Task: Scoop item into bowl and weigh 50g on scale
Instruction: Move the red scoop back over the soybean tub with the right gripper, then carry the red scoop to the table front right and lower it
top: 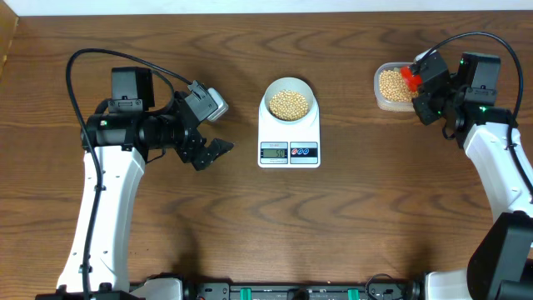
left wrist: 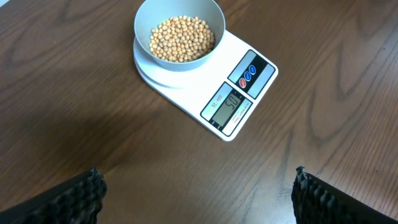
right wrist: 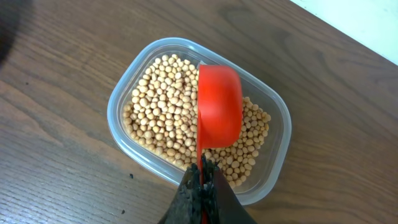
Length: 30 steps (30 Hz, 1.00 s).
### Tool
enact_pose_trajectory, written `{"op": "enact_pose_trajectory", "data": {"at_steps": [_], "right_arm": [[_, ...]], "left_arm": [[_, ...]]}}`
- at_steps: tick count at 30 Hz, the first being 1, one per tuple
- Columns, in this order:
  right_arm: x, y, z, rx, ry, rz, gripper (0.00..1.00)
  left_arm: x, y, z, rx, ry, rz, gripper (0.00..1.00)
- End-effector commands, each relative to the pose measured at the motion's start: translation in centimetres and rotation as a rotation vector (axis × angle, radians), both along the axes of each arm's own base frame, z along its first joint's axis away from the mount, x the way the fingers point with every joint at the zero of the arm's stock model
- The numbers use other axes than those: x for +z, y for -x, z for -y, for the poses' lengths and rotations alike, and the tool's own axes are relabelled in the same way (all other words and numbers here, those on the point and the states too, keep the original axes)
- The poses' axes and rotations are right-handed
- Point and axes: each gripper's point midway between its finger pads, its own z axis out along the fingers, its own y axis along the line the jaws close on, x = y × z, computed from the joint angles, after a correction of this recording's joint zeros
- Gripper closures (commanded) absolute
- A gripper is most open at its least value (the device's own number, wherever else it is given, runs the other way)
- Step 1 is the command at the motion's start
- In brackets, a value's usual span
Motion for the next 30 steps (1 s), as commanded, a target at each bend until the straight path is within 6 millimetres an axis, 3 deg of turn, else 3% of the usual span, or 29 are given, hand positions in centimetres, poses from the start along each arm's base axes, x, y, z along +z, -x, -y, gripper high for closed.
{"op": "enact_pose_trajectory", "data": {"at_steps": [1,9,17,20,23,26,27,30], "right_arm": [[1.0,-0.1,0.0,-0.023,-0.015,0.024,0.99],[1.4,-0.4,0.6,-0.184,-0.163,0.023,0.99],[2.3,-0.2,1.4,-0.363,-0.486,-0.006,0.99],[4.4,0.0,1.7,-0.380,-0.657,0.011,0.99],[8.1,1.3,0.9,-0.270,-0.855,0.025,0.99],[11.9,3.8,0.0,-0.090,-1.027,0.021,0.99],[13.7,5.4,-0.5,0.019,-1.115,0.010,0.99],[16.1,8.6,0.1,0.147,-1.273,-0.018,0.99]], "left_arm": [[1.0,-0.1,0.1,-0.016,0.001,0.035,0.02],[1.0,-0.1,0.1,-0.016,0.001,0.035,0.02],[1.0,-0.1,0.1,-0.016,0.001,0.035,0.02],[1.0,-0.1,0.1,-0.016,0.002,0.035,0.02],[1.0,-0.1,0.1,-0.016,0.002,0.035,0.02],[1.0,-0.1,0.1,-0.016,0.001,0.035,0.02],[1.0,-0.1,0.1,-0.016,0.002,0.035,0.02],[1.0,-0.1,0.1,-0.016,0.001,0.035,0.02]]}}
